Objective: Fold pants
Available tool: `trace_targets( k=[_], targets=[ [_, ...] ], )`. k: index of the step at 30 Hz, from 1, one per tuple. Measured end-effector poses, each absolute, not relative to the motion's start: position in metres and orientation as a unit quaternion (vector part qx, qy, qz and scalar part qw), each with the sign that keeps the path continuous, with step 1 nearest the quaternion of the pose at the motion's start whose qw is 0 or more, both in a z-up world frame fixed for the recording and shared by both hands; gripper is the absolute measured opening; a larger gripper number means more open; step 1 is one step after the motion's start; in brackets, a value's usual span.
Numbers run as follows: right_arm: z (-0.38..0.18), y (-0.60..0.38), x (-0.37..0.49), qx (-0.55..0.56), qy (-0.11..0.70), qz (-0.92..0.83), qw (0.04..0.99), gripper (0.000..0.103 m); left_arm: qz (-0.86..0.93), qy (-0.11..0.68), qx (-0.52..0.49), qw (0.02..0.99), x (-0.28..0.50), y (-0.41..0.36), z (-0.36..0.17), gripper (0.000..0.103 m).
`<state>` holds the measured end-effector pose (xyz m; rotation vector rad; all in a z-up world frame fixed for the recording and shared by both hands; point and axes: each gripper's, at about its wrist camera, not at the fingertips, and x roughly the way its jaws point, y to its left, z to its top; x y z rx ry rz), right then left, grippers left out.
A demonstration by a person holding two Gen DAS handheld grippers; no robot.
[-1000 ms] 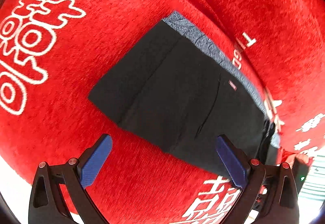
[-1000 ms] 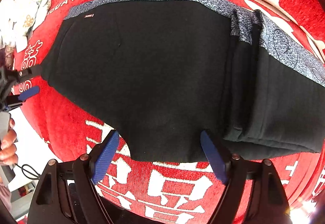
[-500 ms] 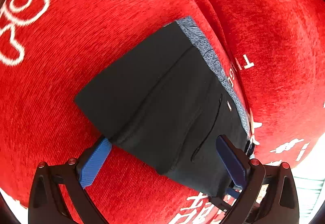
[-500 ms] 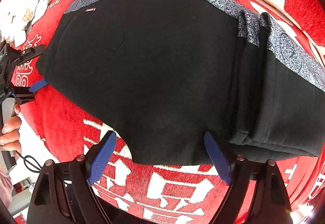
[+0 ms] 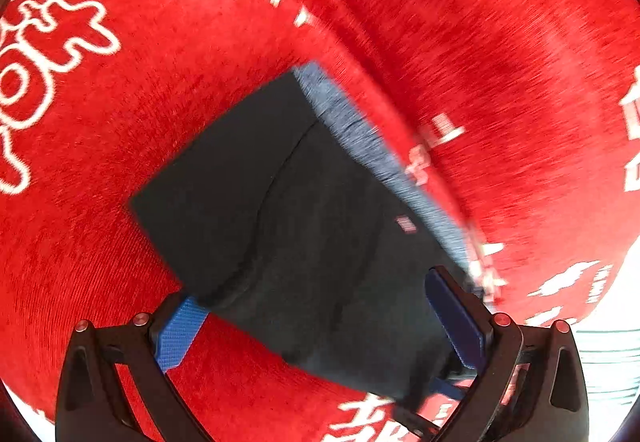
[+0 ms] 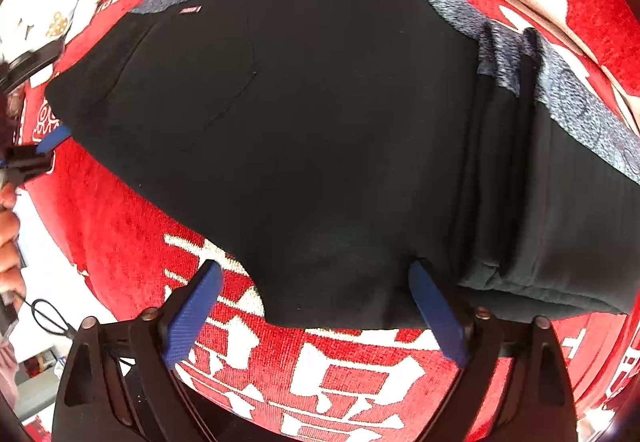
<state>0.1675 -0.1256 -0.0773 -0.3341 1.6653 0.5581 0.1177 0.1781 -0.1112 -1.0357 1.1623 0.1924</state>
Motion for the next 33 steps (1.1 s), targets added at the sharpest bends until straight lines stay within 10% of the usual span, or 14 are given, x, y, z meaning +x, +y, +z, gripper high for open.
trace_targets(
  k=[9, 19, 33],
  targets=[
    [-0.048, -0.125, 0.184, -0.102, 0.722, 0.242, 0.64, 0.098, 0.162, 0.566, -0.303, 0.749, 0.126, 0.164, -0.1, 0.041],
    [0.001, -0.036, 0.26, -0.009, 0.713, 0.356, 0.604, 0.098, 0.164, 0.545, 0.06, 0.82, 0.134, 0.078, -0.075, 0.04],
    [-0.046, 0.145, 0.231, -0.13, 0.776, 0.43, 0.442, 0.092, 0.168, 0.523, 0.116, 0.828, 0.13, 0.057, -0.07, 0.04]
  ],
)
